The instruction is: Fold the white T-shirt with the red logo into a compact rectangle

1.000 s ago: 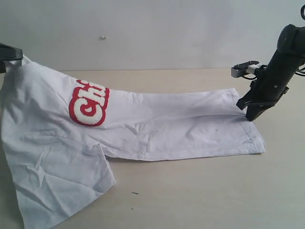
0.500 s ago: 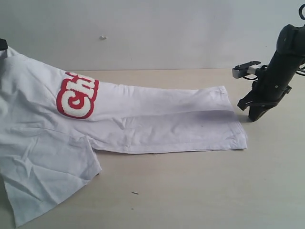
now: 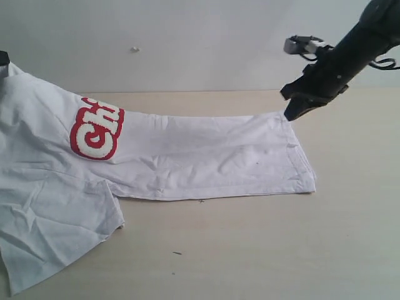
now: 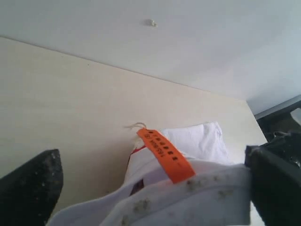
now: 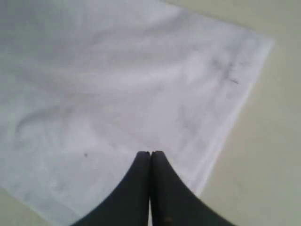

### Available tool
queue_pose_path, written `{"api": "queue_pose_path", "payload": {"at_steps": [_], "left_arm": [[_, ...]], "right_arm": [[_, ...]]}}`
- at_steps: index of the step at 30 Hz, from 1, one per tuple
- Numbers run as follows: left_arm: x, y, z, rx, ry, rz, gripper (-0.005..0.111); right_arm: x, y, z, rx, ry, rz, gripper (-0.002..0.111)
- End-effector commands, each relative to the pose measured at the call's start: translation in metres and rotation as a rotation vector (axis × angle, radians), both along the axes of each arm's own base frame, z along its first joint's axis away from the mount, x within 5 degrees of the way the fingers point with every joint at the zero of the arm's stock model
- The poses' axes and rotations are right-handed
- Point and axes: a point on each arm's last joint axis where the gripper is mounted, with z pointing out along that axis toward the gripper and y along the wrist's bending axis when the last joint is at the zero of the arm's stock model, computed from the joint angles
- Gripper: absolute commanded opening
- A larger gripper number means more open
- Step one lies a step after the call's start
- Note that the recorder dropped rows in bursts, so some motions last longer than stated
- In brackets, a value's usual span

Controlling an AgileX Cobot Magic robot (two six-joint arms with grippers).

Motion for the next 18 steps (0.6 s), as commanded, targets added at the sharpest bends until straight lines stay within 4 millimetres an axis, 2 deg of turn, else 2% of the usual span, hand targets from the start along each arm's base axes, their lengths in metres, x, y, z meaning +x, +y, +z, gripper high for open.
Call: {"api": "queue_pose_path", "payload": {"at_steps": [1,2,4,7,9,15,18], "left_arm": [[0.000,0.000,0.004,-0.008,-0.007,0.001,0.105],[0.000,-0.001,0.004,-0.003,0.000,-0.004,0.105],[0.000,-0.002,0.003,0.000,0.011,-0.009,0.105],[0.000,-0.002,0.003,-0.003,0.017,-0.008,0.105],[0.002,0.000,0.008,-0.038,-0.029,0.020,0.105],[0.001,0.001,0.007,-0.025,-0.034,0.015,0.105],[-0.001,0.000,0.003,0.088,-0.091,-0.052,0.105]], "right_arm": [[-0.001,0.035,-0.034,-0.137,0.108,0.089,0.000],[-0.002,0.042,-0.052,-0.200,0.150,0.105,0.000],[-0.002,0.047,-0.070,-0.204,0.185,0.108,0.000],[-0.003,0.037,-0.089,-0.303,0.233,0.089,0.000],[-0.006,0.026,-0.098,-0.430,0.281,0.081,0.000],[-0.006,0.023,-0.091,-0.415,0.278,0.063,0.000],[-0.005,0.024,-0.071,-0.404,0.238,0.051,0.000]]}}
